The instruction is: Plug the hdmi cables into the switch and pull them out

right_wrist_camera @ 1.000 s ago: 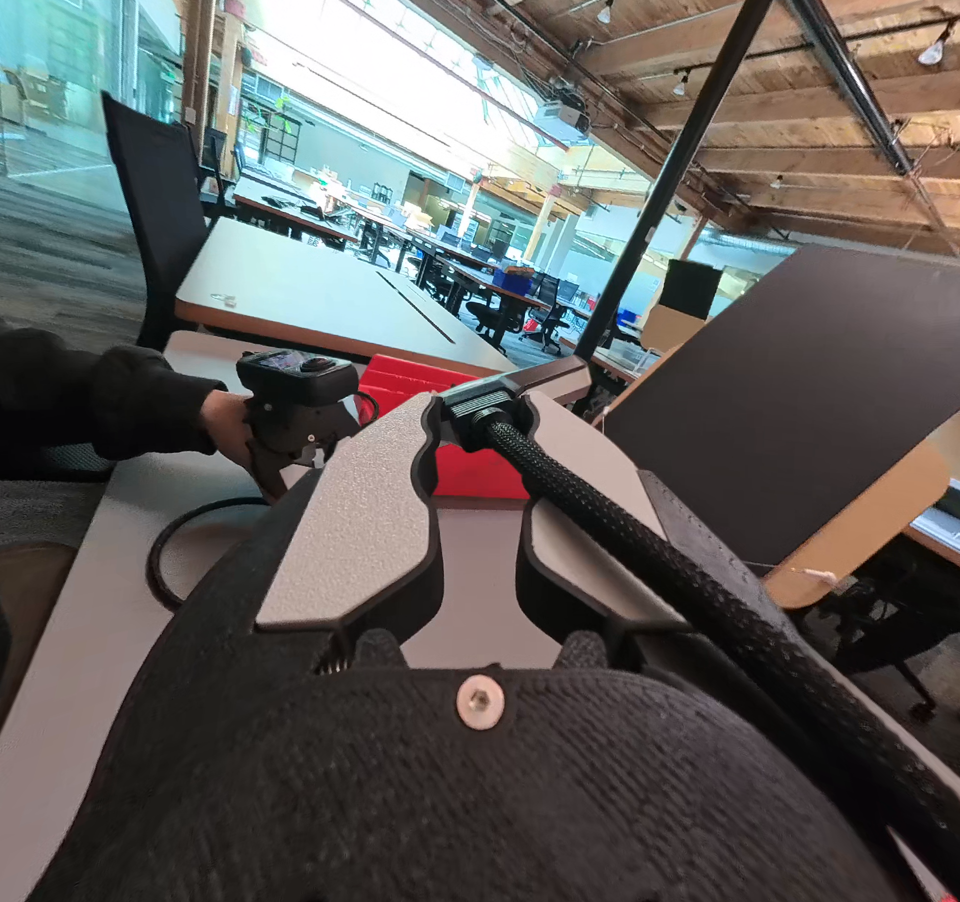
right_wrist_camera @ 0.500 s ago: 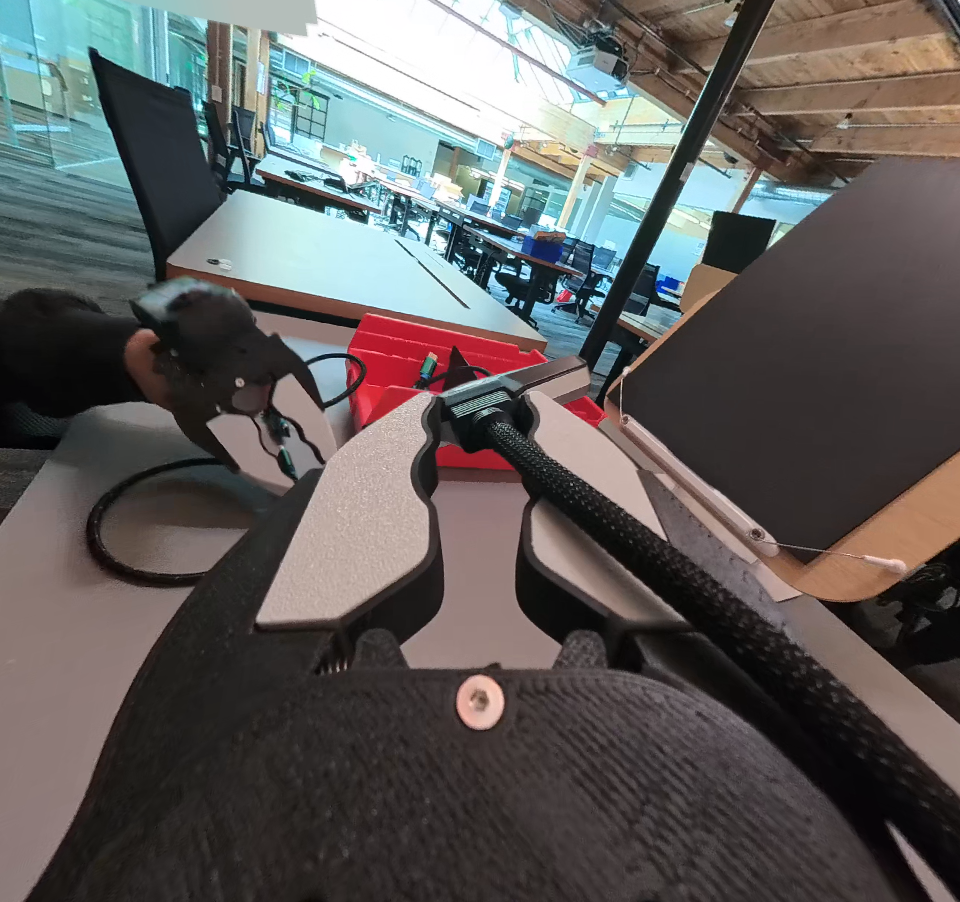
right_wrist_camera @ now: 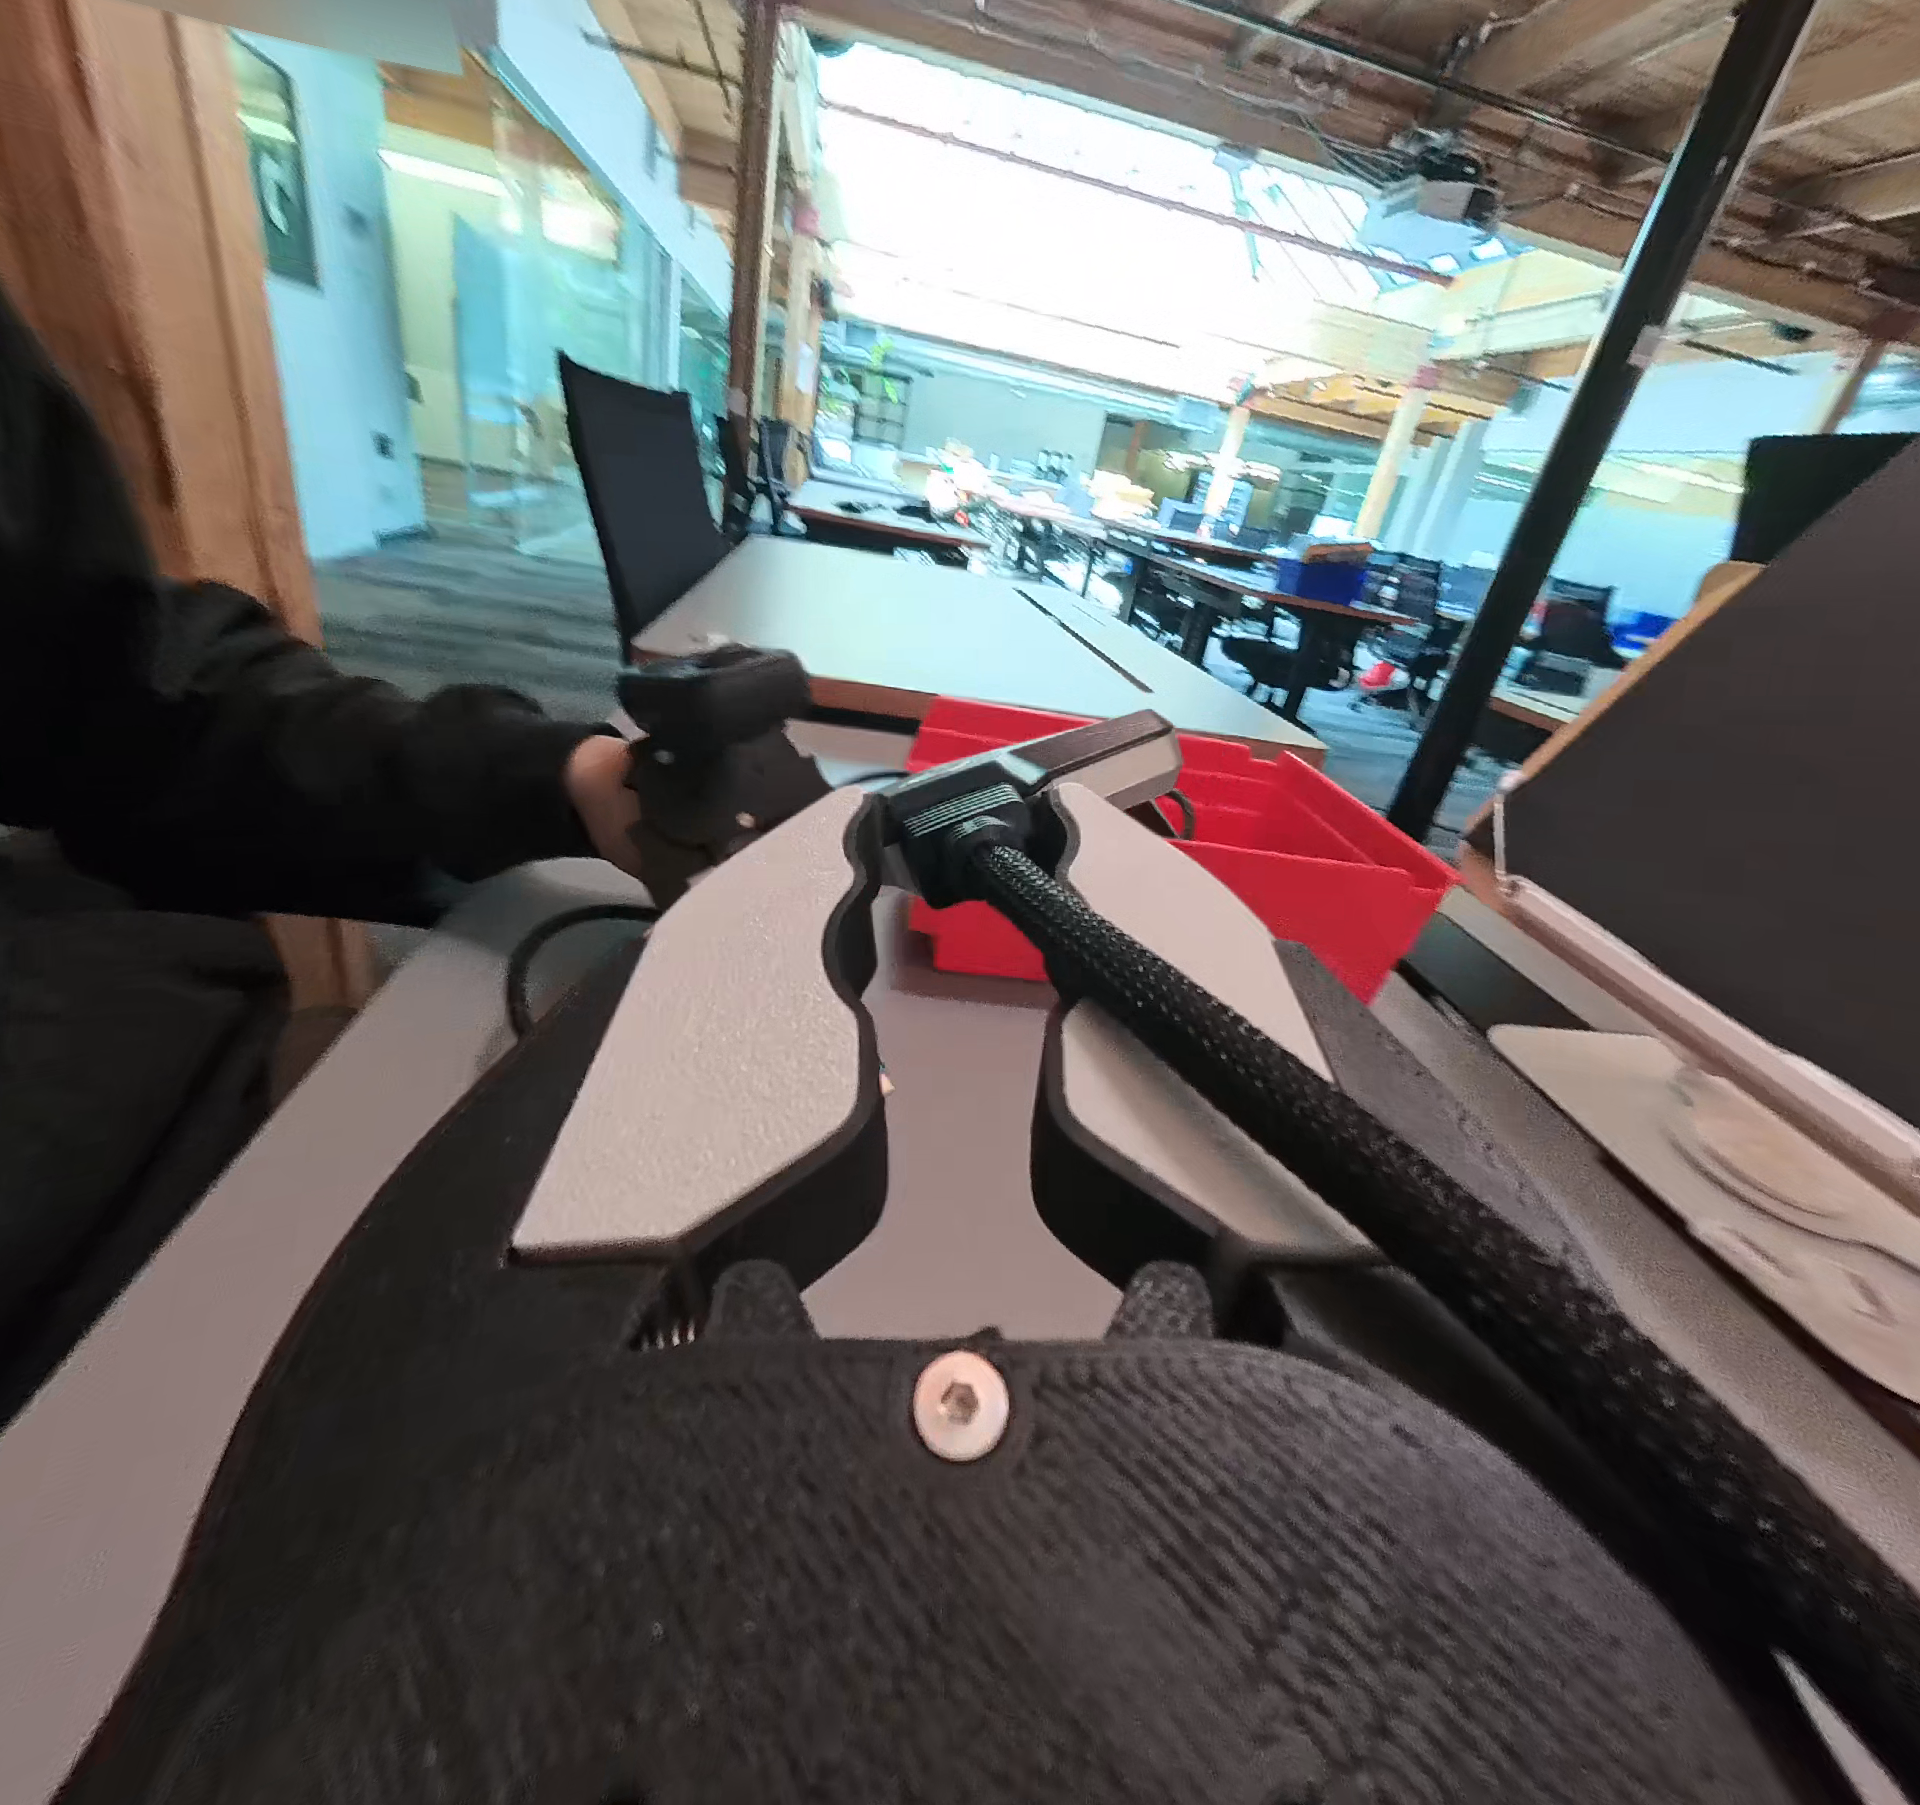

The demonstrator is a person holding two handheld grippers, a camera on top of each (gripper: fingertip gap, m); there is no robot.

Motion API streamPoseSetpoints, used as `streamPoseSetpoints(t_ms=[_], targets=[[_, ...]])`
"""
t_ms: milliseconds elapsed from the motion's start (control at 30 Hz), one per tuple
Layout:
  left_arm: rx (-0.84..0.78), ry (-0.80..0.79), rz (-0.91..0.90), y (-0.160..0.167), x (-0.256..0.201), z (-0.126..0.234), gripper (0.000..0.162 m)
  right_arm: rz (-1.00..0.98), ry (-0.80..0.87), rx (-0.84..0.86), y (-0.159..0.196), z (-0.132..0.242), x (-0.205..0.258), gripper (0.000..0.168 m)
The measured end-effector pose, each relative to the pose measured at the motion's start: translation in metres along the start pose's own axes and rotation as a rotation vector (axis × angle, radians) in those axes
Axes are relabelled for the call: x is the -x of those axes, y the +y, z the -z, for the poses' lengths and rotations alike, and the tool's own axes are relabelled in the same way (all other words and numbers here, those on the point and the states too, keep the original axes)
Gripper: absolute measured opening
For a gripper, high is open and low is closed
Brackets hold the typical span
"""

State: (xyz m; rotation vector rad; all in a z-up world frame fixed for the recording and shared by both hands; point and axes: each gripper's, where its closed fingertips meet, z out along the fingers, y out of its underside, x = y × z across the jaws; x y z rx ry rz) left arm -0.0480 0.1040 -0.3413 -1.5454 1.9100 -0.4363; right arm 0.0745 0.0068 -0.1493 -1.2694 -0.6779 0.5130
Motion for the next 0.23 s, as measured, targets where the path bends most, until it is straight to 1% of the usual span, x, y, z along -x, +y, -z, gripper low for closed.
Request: streamPoseSetpoints(t_ms=[33, 133, 200, 233], targets=[[0.002, 0.016, 0.014, -0.001, 0.000, -0.001, 0.011, -0.028, -0.018, -0.029, -0.001, 0.001, 0.001, 0.029], [-0.013, 0.049, 0.028, -0.004, 0.002, -0.004, 0.013, -0.124, -0.059, -0.149, -0.011, 0.008, 0.000, 0.029], [-0.037, 0.081, 0.063, -0.008, 0.001, -0.006, 0.024, -0.160, -0.098, -0.223, -0.021, 0.014, 0.003, 0.029], [-0.049, 0.091, 0.077, -0.010, 0.001, -0.007, 0.026, -0.167, -0.112, -0.248, -0.024, 0.017, 0.004, 0.028]])
